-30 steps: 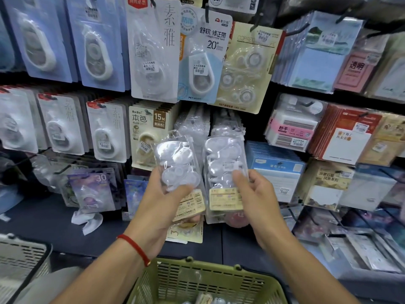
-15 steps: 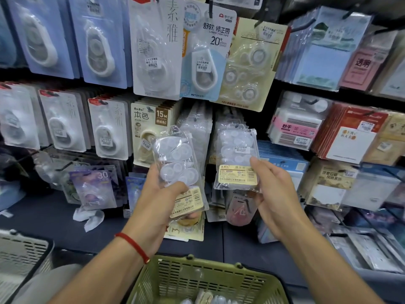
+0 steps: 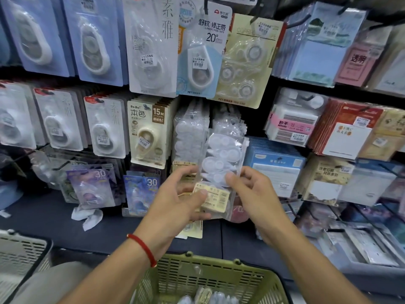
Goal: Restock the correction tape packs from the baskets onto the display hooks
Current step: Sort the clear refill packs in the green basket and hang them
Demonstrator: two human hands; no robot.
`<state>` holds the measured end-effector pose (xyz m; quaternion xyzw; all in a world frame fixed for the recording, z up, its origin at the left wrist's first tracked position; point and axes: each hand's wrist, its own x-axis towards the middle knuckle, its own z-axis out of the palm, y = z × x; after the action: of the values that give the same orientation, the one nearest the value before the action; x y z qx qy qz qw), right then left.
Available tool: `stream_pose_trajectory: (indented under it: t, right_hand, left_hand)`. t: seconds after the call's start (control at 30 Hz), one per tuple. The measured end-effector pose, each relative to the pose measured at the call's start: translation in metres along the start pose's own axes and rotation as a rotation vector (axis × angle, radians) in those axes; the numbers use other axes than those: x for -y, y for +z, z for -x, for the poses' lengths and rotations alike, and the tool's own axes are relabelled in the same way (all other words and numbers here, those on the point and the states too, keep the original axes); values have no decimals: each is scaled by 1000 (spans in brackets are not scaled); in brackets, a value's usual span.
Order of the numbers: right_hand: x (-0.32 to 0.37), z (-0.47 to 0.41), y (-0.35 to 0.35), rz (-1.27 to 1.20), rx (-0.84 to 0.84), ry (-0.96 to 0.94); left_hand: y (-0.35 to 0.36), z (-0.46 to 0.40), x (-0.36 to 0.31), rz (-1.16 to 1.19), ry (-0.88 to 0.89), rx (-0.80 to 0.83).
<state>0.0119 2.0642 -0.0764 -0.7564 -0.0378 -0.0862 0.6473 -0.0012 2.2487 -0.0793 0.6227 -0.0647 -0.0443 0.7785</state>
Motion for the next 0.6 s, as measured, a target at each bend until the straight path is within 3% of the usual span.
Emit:
stream_pose_trajectory:
  t: [0.17,0.47,0.53,0.6]
  right_hand:
    - [11,-8,-6,-32,-133,-45]
    - [17,-19,-10,-113,-150,-19]
    - [16,-21,-12,17,-172,-43]
    - [10,-22,-18,397,-245,-116]
  left_hand:
    - [3,0,-4,-38,42,50]
    - [8,-3,-5,-21,83,66]
    - [7,-6,-2,-80,69,76]
    - [1,-12,2,-335,90,53]
